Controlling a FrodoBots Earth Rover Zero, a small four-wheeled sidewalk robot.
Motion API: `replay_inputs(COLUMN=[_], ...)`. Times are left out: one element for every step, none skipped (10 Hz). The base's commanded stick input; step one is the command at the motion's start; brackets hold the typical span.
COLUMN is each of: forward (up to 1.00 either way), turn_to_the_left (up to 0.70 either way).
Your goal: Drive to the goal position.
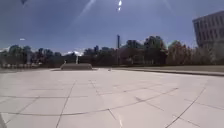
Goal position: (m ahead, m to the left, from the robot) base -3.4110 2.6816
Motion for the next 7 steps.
replay_inputs(forward=[0.02, 0.01, 0.04, 0.04, 0.04, 0.04, 0.04], turn_to_the_left=[0.00, 0.00, 0.00, 0.00, 0.00, 0.00, 0.00])
